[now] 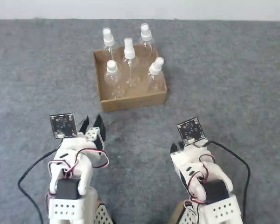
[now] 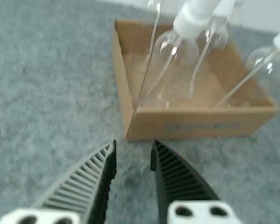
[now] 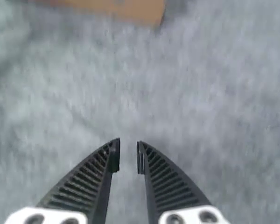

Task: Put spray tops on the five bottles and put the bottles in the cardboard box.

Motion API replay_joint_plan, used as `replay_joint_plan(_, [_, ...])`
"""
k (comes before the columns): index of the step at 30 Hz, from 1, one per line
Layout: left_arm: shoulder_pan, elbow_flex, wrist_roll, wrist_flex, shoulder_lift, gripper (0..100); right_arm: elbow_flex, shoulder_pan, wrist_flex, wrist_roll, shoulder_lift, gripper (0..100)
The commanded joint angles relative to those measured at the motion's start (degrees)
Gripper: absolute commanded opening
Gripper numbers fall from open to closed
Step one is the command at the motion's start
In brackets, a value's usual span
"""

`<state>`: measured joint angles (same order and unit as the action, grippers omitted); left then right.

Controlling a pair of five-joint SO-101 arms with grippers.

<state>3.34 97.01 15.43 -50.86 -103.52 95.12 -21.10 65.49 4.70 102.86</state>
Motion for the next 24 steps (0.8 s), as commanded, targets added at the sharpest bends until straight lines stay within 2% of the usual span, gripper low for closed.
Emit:
replay_joint_plan(1, [-0.3, -0.5, 0.2, -7.2, -0.7, 12, 1.3, 0.5, 6.2, 1.1, 1.1, 1.0])
replay_joint_plan(8, [0.1, -0.5, 0.4, -21.7, -0.7, 11, 1.3, 0.5, 9.6, 1.1, 1.1, 1.0])
replay_joint_plan(24, [0.1, -0.5, 0.4, -21.4, -0.7, 11, 1.3, 0.4, 9.6, 1.1, 1.1, 1.0])
